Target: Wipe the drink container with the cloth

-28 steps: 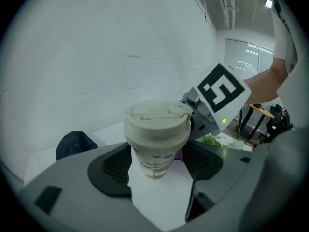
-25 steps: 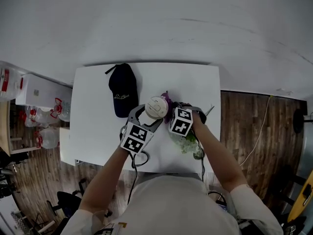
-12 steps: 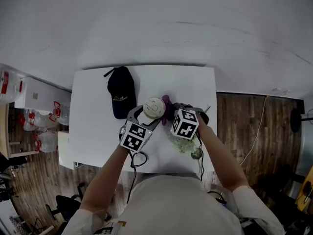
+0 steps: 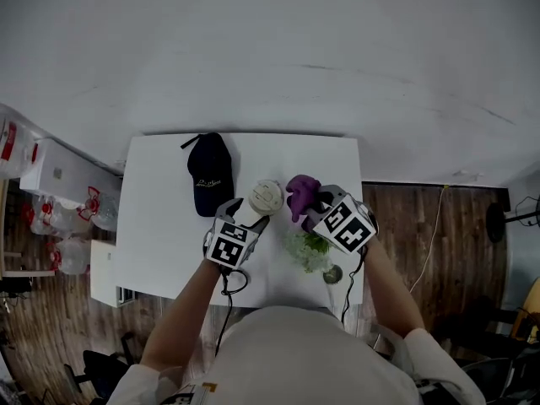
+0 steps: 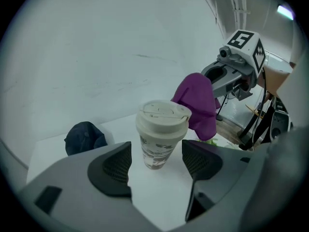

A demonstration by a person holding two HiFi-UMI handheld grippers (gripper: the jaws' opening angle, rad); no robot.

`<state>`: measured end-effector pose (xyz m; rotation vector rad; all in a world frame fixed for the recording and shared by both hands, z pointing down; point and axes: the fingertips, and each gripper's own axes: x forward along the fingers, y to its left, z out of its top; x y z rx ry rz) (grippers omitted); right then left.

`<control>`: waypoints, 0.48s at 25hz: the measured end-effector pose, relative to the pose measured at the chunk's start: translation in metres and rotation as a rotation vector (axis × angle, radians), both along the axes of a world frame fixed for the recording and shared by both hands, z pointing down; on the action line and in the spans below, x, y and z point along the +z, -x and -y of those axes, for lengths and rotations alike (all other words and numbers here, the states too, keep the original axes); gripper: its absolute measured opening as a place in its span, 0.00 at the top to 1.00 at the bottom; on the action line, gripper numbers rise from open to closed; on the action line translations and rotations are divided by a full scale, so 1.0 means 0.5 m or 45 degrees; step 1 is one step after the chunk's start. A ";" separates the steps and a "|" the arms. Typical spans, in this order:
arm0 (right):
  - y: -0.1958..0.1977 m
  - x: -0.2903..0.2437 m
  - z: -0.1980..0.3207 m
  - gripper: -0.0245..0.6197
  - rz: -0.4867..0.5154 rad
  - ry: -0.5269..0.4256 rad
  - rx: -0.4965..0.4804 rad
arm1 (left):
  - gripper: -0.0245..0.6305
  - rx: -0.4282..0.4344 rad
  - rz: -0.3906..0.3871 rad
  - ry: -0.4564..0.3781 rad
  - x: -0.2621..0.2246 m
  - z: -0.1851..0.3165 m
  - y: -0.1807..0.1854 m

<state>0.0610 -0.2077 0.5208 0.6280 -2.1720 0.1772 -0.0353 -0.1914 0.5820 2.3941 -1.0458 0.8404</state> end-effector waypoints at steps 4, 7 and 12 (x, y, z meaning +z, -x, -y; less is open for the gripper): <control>-0.023 -0.099 0.000 0.84 0.150 -0.086 0.211 | 0.45 -0.021 -0.006 -0.087 -0.055 -0.021 0.040; -0.030 -0.186 -0.009 0.84 0.220 -0.212 0.289 | 0.49 -0.051 -0.010 -0.185 -0.128 -0.031 0.080; -0.014 -0.321 -0.042 0.84 0.351 -0.372 0.344 | 0.63 -0.144 -0.043 -0.351 -0.254 -0.033 0.157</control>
